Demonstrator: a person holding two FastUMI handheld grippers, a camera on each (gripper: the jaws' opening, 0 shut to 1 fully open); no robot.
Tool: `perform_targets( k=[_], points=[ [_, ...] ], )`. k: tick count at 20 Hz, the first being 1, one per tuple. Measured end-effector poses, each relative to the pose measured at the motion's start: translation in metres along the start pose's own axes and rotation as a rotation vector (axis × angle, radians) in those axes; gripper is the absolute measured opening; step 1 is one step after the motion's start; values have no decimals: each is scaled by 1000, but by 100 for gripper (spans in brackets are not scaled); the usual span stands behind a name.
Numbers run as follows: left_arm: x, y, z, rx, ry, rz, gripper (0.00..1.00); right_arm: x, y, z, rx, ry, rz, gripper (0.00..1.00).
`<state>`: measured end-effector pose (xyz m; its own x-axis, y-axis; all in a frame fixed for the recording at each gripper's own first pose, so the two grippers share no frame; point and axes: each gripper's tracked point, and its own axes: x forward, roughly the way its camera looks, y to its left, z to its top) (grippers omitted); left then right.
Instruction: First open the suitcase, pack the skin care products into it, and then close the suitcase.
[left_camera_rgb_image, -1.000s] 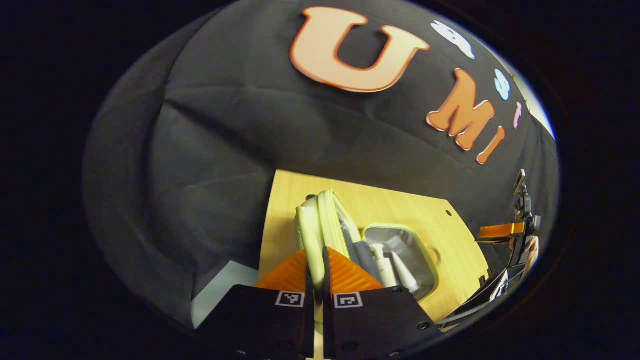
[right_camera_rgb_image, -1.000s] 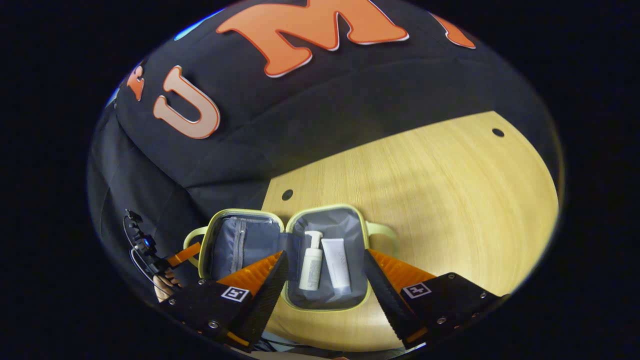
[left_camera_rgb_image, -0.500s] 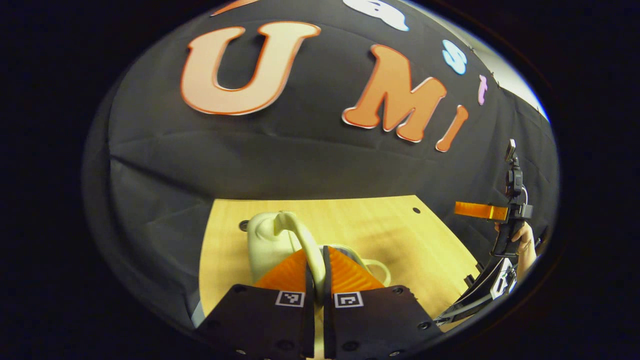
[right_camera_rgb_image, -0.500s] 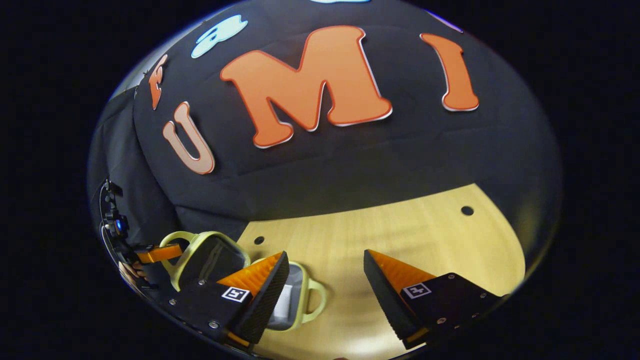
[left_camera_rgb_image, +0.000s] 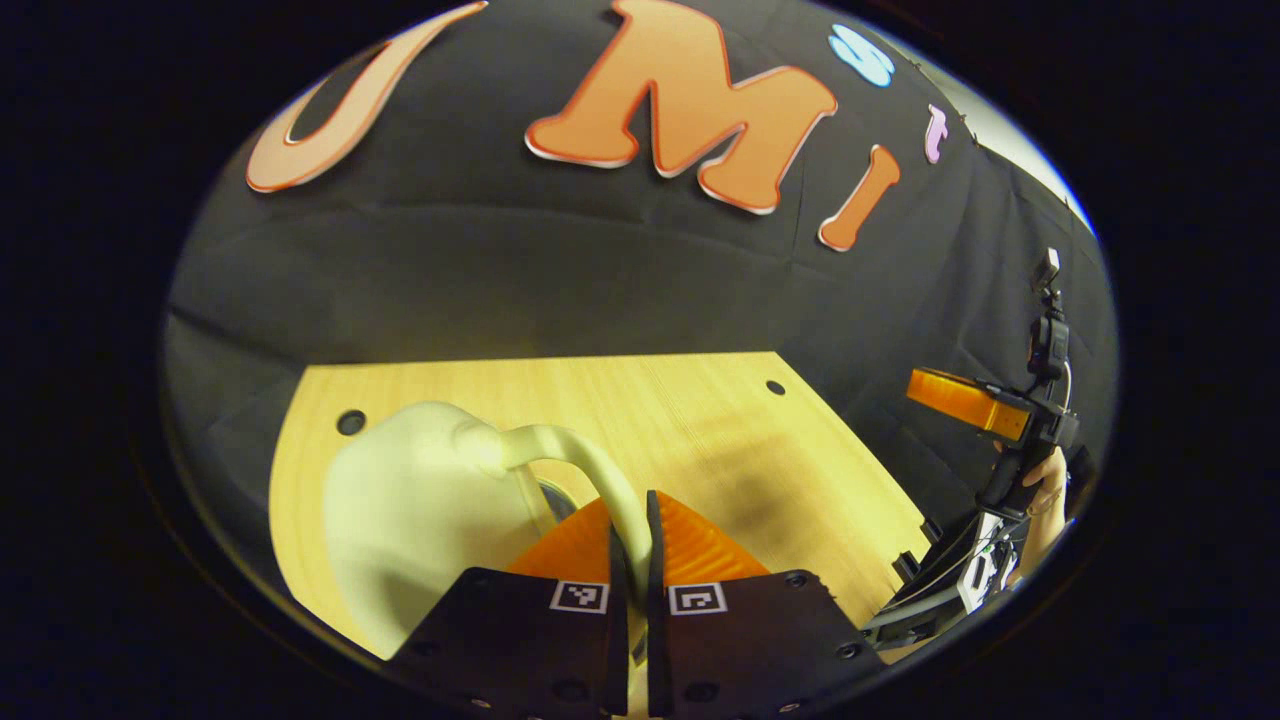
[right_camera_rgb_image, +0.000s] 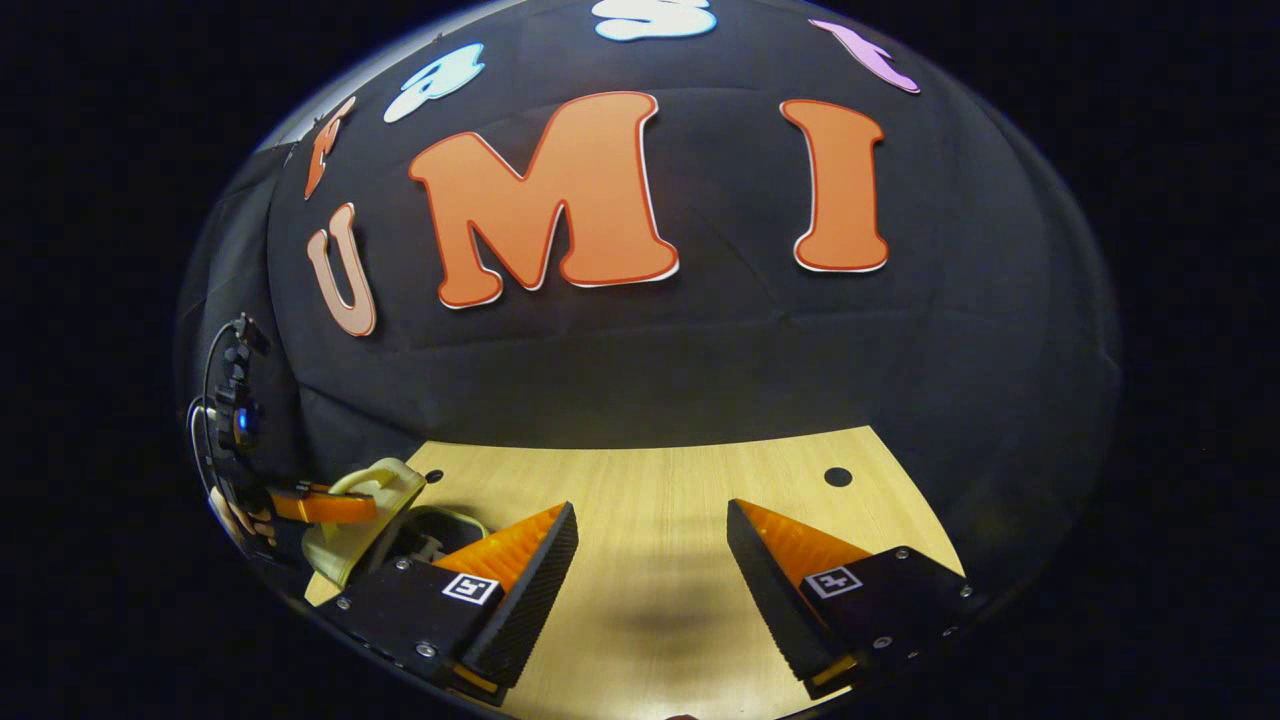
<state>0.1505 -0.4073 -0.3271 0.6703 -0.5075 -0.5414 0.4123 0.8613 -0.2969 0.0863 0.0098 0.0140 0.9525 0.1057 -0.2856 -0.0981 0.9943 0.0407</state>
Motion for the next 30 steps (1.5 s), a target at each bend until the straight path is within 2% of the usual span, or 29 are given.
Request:
perform_targets(
  k=[5, 9, 11, 14, 16, 17, 18, 19, 20, 21, 22, 23, 25, 28, 29, 30],
  points=[
    [61, -13, -39, 14, 91, 44, 8, 5, -34, -18, -9, 6, -20, 95],
    [104, -18, -73, -4, 111, 71, 8, 9, -48, -37, 4, 32, -22, 95],
    [115, -20, -87, 8, 125, 85, 8, 10, -52, -47, 14, 51, -19, 96],
    [115, -18, -81, 59, 115, 147, 8, 12, -52, -53, 17, 60, -17, 96],
    [114, -21, -76, 45, 98, 161, 12, 11, -52, -52, 15, 53, -6, 95],
    [110, -23, -76, 13, 92, 165, 22, 10, -52, -52, 12, 47, 3, 95],
    [107, -26, -74, -21, 75, 166, 25, 9, -50, -50, 8, 42, 14, 95],
    [103, -31, -72, -42, 51, 164, 41, 7, -50, -50, 1, 39, 25, 95],
    [100, -39, -68, -52, 28, 160, 46, 5, -50, -51, -10, 37, 32, 96],
    [100, -44, -65, -58, 11, 173, 70, 3, -50, -52, -22, 37, 35, 95],
    [95, -46, -60, -56, -12, 201, 78, 1, -51, -52, -33, 35, 35, 95],
    [88, -46, -52, -49, -40, 236, 94, 0, -51, -50, -39, 33, 33, 95],
    [63, -45, -29, -25, -126, 295, 95, -11, -52, -48, -44, 32, 42, 95],
    [19, -47, 14, -7, -228, 374, 95, -26, -59, -38, -61, 18, 16, 95],
    [7, -48, 29, 6, -258, 375, 100, -30, -59, -31, -60, -1, 8, 95],
    [-4, -51, 41, 26, -279, 365, 100, -35, -57, -23, -59, -24, 2, 95]
  ],
)
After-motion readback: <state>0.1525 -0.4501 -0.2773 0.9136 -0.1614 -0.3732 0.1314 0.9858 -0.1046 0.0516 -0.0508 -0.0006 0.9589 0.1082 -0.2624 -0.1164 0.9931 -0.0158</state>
